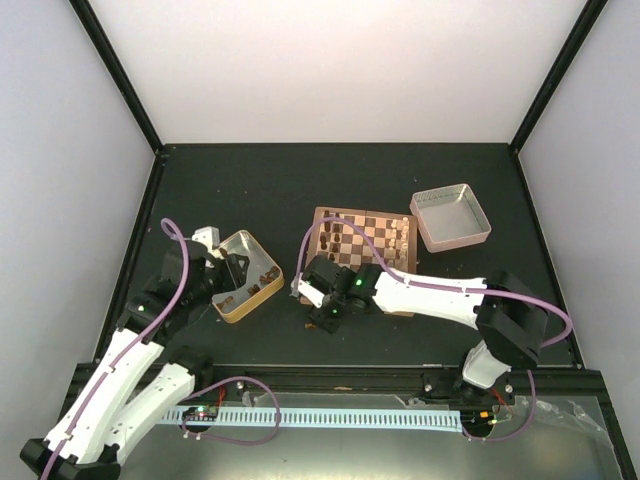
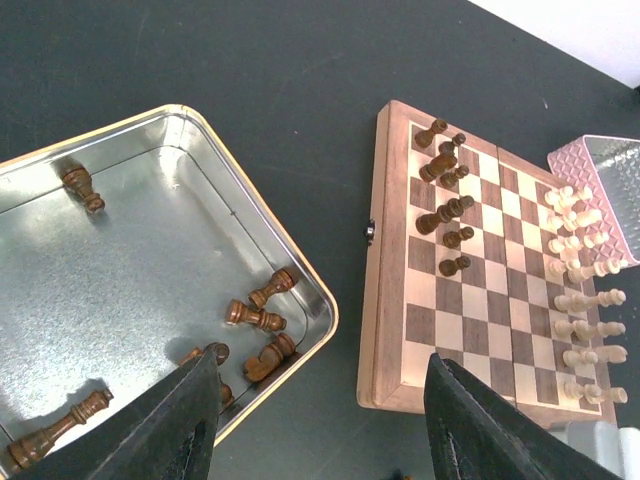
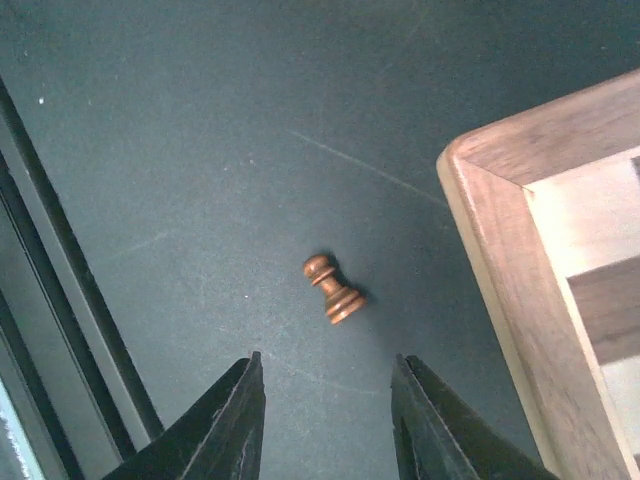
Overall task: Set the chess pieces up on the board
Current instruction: Pick up the chess piece at the center of the board.
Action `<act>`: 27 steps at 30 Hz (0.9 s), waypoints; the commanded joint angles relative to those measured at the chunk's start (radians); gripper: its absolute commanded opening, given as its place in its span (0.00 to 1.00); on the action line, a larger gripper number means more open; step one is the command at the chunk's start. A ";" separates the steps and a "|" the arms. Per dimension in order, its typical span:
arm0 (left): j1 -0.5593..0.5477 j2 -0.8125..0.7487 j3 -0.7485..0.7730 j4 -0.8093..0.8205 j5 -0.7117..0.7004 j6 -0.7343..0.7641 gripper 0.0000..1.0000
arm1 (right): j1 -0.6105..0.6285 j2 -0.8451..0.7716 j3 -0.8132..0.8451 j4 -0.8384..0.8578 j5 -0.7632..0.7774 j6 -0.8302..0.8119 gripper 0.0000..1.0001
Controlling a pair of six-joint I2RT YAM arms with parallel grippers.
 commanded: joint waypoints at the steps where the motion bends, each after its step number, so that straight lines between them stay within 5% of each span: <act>1: 0.007 0.009 0.046 -0.038 0.000 0.011 0.58 | 0.003 0.018 -0.055 0.136 -0.061 -0.163 0.36; 14: 0.014 0.042 -0.013 0.070 0.005 -0.014 0.62 | 0.003 0.082 -0.202 0.451 -0.073 -0.405 0.34; 27: 0.042 0.112 0.015 0.072 -0.020 0.052 0.64 | 0.003 0.178 -0.173 0.319 -0.138 -0.535 0.17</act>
